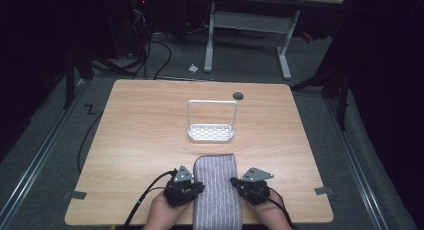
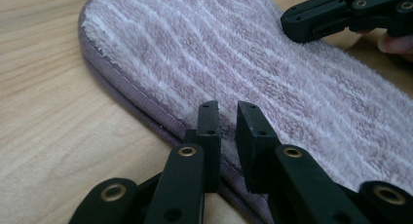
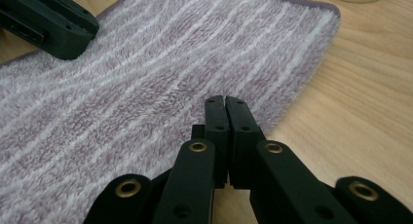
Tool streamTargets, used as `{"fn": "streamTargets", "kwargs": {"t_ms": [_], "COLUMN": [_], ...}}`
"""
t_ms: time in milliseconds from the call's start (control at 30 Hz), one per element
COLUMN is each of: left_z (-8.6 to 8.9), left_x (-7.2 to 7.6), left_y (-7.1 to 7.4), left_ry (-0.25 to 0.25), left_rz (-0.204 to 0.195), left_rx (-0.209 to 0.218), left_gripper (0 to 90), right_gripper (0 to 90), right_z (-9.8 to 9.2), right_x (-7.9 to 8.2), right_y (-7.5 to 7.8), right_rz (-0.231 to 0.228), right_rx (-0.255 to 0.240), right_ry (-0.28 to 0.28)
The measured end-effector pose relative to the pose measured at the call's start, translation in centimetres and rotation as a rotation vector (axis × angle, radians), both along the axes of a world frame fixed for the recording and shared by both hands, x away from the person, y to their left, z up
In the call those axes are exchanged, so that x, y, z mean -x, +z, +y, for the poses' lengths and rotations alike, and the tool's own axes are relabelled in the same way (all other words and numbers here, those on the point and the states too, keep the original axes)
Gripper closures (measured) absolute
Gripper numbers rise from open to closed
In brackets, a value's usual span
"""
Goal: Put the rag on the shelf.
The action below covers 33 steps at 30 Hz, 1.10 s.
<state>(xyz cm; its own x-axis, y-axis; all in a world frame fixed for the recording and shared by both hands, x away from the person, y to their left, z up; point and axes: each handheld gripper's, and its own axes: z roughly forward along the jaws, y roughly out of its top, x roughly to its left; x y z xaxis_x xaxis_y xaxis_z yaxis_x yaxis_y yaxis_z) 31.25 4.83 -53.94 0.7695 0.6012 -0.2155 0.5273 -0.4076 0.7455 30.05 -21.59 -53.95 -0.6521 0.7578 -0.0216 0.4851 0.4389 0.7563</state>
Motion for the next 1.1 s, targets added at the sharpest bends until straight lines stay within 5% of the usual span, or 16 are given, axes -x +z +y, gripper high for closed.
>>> {"fn": "streamTargets", "kwargs": {"t_ms": [600, 900, 1100], "left_z": [0.7, 0.9, 1.5], "left_x": [3.3, 3.2, 2.4], "left_y": [0.0, 0.1, 0.7], "left_ry": [-0.054, -0.068, 0.004], "left_rz": [0.015, 0.036, -0.014], "left_rx": [-0.004, 0.012, 0.052], "left_gripper": [79.6, 77.6, 72.0], "right_gripper": [86.9, 83.4, 83.4], "right_z": [-1.0, -1.3, -1.3], "right_x": [3.1, 3.0, 3.0], "right_y": [0.0, 0.1, 0.1], "right_rz": [0.024, 0.073, 0.074], "right_rx": [-0.017, -0.055, -0.052], "right_ry": [0.046, 0.061, 0.068]}}
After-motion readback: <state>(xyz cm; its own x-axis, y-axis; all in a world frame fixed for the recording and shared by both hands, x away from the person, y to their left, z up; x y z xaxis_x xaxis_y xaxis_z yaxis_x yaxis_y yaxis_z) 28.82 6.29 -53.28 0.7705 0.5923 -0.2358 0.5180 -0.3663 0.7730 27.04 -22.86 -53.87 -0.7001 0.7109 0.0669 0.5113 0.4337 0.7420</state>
